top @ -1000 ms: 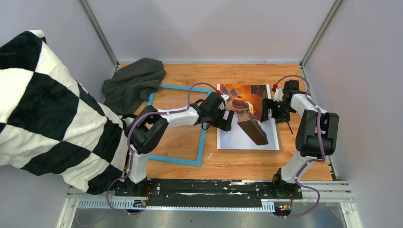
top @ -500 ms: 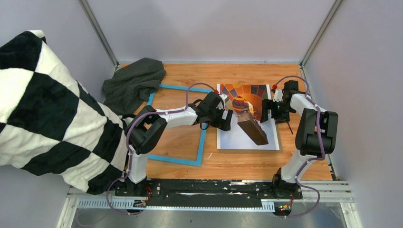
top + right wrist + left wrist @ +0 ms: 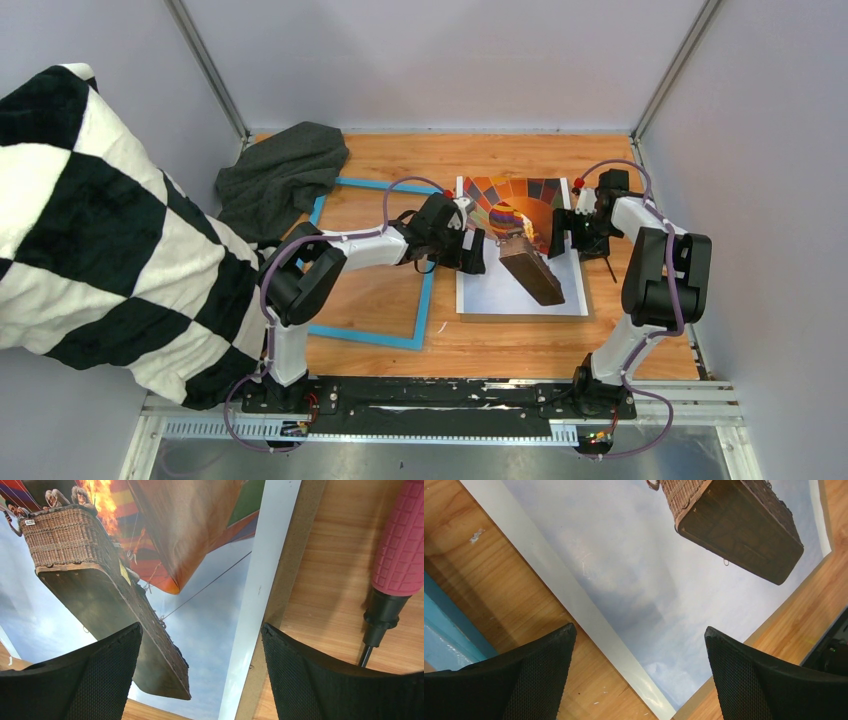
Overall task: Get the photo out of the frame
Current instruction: Move the photo to the photo frame.
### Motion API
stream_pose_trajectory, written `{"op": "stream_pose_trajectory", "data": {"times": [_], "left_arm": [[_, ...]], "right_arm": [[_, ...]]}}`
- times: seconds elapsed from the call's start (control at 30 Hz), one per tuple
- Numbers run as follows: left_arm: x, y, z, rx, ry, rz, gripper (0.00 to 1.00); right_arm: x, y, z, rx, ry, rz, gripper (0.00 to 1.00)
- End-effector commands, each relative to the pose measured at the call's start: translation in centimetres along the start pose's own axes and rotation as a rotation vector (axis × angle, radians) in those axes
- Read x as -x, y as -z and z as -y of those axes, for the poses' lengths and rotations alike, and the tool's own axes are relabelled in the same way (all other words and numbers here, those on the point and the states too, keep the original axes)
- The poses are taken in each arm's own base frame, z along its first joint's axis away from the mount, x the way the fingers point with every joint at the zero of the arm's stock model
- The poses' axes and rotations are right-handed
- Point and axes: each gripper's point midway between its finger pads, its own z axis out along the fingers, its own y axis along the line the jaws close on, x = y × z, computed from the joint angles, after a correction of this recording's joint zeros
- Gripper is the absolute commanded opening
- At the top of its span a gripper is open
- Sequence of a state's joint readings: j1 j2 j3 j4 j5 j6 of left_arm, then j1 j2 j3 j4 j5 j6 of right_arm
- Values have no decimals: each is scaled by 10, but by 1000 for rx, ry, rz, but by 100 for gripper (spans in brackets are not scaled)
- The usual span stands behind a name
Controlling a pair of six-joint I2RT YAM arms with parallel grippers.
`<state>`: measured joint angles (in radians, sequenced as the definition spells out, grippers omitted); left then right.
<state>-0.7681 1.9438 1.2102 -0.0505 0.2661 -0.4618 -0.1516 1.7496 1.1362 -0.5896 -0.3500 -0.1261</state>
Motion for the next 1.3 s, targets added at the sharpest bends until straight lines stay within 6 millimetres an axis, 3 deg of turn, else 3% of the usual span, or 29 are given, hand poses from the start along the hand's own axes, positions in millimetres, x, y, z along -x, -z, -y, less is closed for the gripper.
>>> {"op": "stream_pose_trajectory", "data": {"times": [0.0,0.37,1.27], "left_arm": [[1,-2,7,-41,33,9,100],[8,3,7,-62,60,26,100],[26,24,39,-285,140,84,100]], "right_arm": [[-19,-14,-3,50,-47,-73,90],[-23,-18,-4,65,-54,-88,90],[-28,-24,-8,100,-65,-116,90]]}}
